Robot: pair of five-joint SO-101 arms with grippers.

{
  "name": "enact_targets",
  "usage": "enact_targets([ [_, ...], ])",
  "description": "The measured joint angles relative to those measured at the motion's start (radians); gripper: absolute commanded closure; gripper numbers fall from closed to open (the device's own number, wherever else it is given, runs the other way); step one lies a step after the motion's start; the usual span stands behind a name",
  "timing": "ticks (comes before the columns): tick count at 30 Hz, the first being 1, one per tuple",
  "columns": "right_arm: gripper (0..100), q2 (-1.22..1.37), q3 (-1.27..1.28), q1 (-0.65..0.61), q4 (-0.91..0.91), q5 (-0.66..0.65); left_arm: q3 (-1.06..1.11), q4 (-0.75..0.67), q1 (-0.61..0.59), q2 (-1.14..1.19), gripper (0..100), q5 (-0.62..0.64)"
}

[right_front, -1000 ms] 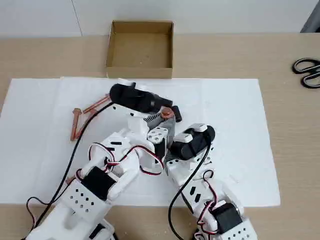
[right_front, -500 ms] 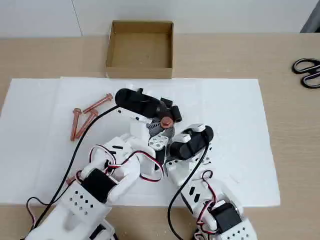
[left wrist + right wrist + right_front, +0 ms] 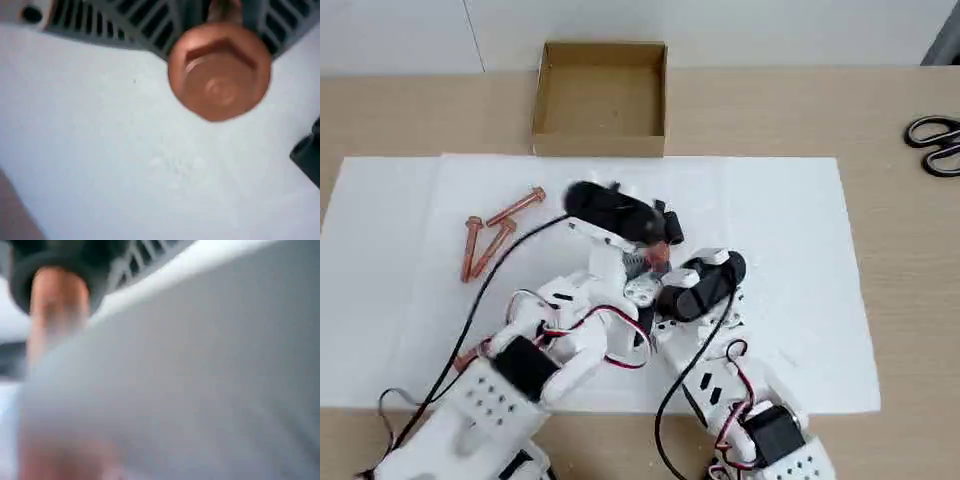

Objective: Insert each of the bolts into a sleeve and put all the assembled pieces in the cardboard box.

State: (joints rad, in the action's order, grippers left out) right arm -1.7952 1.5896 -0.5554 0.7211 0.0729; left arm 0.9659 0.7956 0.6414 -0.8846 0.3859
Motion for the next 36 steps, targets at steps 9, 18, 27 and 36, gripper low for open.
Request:
enact_targets([
  [9,99.5,-0.002,-0.021,0.003,0.020,-0.023,-0.009,0.008,0.006,0.008,99,-0.006],
  [18,99.5,-0.002,-0.021,0.005,0.020,-0.023,-0.009,0.009,0.006,0.008,73,0.002],
  [27,99.5,-0.003,-0.040,0.005,0.020,-0.023,-0.087,0.080,-0.017,0.011,73,0.041],
  [36,99.5,-0.003,-0.044,0.002,0.020,-0.026,-0.141,0.170,-0.072,0.011,73,0.043],
])
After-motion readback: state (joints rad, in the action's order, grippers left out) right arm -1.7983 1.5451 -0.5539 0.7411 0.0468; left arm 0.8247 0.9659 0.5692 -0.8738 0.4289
